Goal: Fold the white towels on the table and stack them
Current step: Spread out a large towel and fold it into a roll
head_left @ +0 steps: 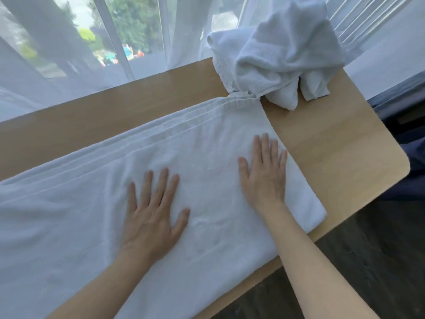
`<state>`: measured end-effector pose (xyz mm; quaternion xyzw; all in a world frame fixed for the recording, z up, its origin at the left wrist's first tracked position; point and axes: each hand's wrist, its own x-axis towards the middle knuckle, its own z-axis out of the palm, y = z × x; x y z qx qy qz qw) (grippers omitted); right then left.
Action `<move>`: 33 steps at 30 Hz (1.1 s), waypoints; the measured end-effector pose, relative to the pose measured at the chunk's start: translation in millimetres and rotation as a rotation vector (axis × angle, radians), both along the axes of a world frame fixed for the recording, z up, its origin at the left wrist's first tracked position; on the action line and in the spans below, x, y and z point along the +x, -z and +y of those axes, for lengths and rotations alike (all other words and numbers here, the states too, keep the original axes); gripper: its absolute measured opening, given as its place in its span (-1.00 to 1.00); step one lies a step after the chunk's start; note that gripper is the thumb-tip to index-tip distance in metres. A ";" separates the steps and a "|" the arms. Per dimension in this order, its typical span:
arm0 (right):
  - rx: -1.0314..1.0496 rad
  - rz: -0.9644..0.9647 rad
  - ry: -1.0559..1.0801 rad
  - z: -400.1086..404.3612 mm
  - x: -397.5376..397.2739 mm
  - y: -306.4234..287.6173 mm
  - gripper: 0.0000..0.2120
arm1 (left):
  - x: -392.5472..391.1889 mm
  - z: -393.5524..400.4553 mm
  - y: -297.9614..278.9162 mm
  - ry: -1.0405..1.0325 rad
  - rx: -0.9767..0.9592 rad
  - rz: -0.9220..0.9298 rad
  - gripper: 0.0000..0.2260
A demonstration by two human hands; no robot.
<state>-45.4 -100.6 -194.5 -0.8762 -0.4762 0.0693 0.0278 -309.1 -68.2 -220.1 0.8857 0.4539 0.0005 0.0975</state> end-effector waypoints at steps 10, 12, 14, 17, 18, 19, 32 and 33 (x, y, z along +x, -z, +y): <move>-0.083 0.026 -0.088 101.6 6.9 5.5 -0.40 | 9.2 15.2 -5.7 0.124 0.027 -0.231 -0.40; 0.008 0.039 -0.145 91.7 -27.1 4.9 -0.37 | 8.4 15.2 -5.1 0.126 0.039 -0.247 -0.41; -0.001 0.084 -0.385 67.7 -58.8 8.4 -0.38 | 9.6 15.2 -2.9 0.093 0.058 -0.212 -0.41; -0.083 0.044 -0.406 78.7 -29.2 12.3 -0.40 | 12.7 16.5 -2.3 0.028 0.062 -0.111 -0.38; -0.107 0.035 -0.299 90.8 -14.5 11.0 -0.40 | 13.2 17.4 -2.7 0.021 0.060 -0.076 -0.37; -0.126 0.045 -0.212 102.1 -2.5 8.5 -0.41 | 13.2 17.4 -3.5 0.017 0.060 -0.045 -0.37; -0.029 0.056 0.193 -48.1 19.9 17.7 -0.26 | 14.0 14.8 -7.0 -0.020 0.018 -0.079 -0.35; -0.034 0.063 0.243 -45.0 17.8 11.3 -0.27 | 12.1 13.5 -9.1 -0.014 0.010 -0.095 -0.36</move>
